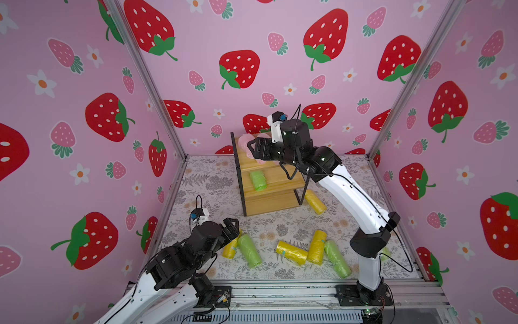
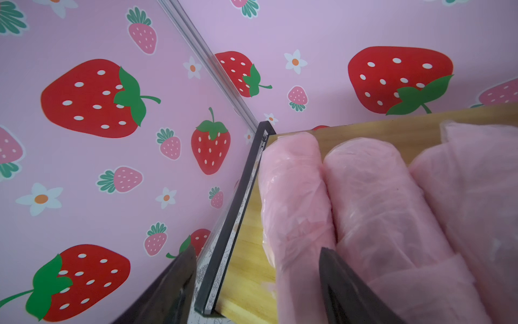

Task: Sort the rolls of trash bags by color and place them on the shelf
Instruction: Place the roll of trash bags on the shelf, then pick up the roll of trash bags from the center of the board.

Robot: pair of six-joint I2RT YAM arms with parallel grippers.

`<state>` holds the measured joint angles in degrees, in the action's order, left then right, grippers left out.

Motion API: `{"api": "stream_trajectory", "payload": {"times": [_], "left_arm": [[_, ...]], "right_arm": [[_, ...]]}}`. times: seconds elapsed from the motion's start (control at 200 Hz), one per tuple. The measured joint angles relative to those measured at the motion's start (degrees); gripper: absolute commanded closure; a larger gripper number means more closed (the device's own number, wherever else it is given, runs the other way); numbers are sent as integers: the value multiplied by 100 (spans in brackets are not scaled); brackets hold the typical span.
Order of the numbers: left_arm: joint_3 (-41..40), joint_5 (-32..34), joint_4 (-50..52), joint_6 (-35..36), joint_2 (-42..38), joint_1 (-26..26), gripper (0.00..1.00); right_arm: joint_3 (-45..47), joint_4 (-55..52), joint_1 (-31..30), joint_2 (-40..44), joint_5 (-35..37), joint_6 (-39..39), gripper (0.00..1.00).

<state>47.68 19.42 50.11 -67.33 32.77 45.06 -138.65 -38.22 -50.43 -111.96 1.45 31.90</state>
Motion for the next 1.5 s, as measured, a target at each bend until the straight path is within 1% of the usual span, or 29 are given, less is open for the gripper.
{"api": "stream_trajectory", "payload": {"times": [0.13,0.29,0.38,0.56,0.655,0.72,0.81,0.905,1.026,1.171,1.356,1.501], "left_arm": [[0,-120,122,-92,168,0,3],[2,-330,199,-160,675,0,3],[2,-487,232,-195,1029,0,3],[-61,-774,114,-304,1596,0,4],[-105,-883,-4,-330,1930,0,4],[-105,-957,-63,-332,2221,0,4],[-105,-1032,-114,-317,2662,-2,4],[-105,-1143,-142,-286,3086,-26,3],[-105,-1342,-275,-221,3447,-140,3],[-219,-1582,-579,-166,3722,-428,5],[-350,-1805,-946,-133,4155,-643,9],[-350,-1952,-1257,-81,4671,-726,14]], "right_arm": [[319,122,-111,527,-284,-269,23],[1172,341,-317,1635,-597,-516,22],[1976,544,-391,2361,-699,-599,21],[3963,787,-391,3703,-699,-640,21],[5007,824,-393,4310,-560,-619,20],[5641,763,-393,4695,-437,-581,16],[6387,706,-393,5184,-210,-420,13],[7077,610,-393,5678,-70,-240,13],[7648,494,-393,6096,13,4,13],[8129,409,-393,6373,17,251,14],[8581,409,-393,6432,-59,505,16],[8633,431,-393,6395,-160,610,19]]}}
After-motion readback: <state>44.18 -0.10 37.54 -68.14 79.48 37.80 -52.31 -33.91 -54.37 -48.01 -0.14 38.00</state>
